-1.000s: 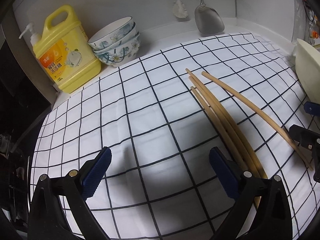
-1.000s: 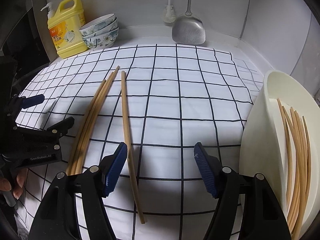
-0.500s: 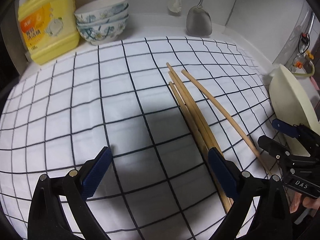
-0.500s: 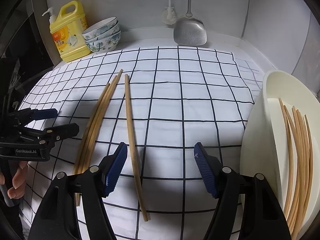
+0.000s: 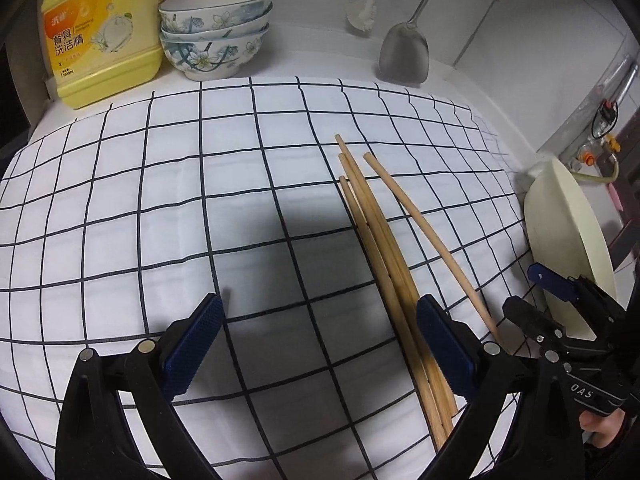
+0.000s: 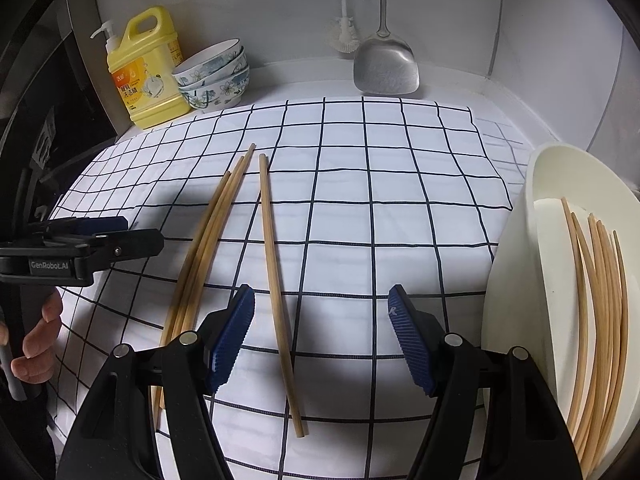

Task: Organize utensils

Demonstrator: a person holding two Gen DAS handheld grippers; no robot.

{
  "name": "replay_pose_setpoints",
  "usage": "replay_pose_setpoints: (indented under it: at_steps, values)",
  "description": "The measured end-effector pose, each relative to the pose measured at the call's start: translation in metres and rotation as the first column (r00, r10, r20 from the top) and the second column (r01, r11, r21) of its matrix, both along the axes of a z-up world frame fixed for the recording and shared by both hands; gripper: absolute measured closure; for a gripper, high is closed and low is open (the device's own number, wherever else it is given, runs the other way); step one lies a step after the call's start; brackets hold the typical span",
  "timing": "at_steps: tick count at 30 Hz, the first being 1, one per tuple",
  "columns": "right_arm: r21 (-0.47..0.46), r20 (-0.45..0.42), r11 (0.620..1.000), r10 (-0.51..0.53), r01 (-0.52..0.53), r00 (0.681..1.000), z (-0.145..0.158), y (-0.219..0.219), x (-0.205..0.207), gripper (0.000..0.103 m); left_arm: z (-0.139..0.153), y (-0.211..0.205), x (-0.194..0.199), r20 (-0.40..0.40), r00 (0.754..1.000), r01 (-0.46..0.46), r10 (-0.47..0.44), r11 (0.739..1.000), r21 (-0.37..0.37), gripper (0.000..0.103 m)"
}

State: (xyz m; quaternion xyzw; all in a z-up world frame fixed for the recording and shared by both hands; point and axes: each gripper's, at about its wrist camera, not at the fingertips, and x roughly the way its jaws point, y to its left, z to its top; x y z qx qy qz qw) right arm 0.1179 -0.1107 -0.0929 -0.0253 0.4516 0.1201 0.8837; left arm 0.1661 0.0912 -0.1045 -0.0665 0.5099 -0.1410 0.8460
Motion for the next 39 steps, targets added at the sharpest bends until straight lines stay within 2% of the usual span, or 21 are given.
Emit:
replay_pose_setpoints:
  at_steps: [8,17,24,28,33,39]
  values:
    - [0.003,0.0,1.0,-0.003,0.003,1.0,0.0,0.0,0.0,0.037,-0.003,-0.006,0.003,-0.025,0.999,0.03,-0.032,0.998,-0.063,0.008]
    - [0.027,-0.027,1.0,0.0,0.001,1.0,-0.004,-0.001,0.003,0.037,-0.006,-0.008,0.013,-0.021,1.0,-0.001,0.002,0.999,0.046,0.008]
    - [0.054,-0.049,0.998,-0.009,0.011,0.999,-0.007,-0.004,0.005,0.037,-0.008,-0.011,0.018,-0.026,1.0,-0.004,0.007,0.997,0.081,0.008]
    - [0.049,-0.052,0.999,0.0,0.002,0.999,-0.008,0.0,0.004,0.037,-0.006,-0.016,0.016,0.0,1.0,-0.014,0.015,0.989,0.144,0.008]
    - [0.032,-0.054,0.999,0.004,-0.002,0.999,-0.012,0.003,0.004,0.037,-0.008,-0.02,0.016,-0.005,1.0,-0.005,0.006,0.985,0.17,0.008]
    - [0.043,-0.061,0.999,0.009,-0.006,0.998,-0.013,0.002,0.006,0.037,-0.007,-0.025,0.024,-0.017,1.0,-0.008,0.011,0.986,0.166,0.008]
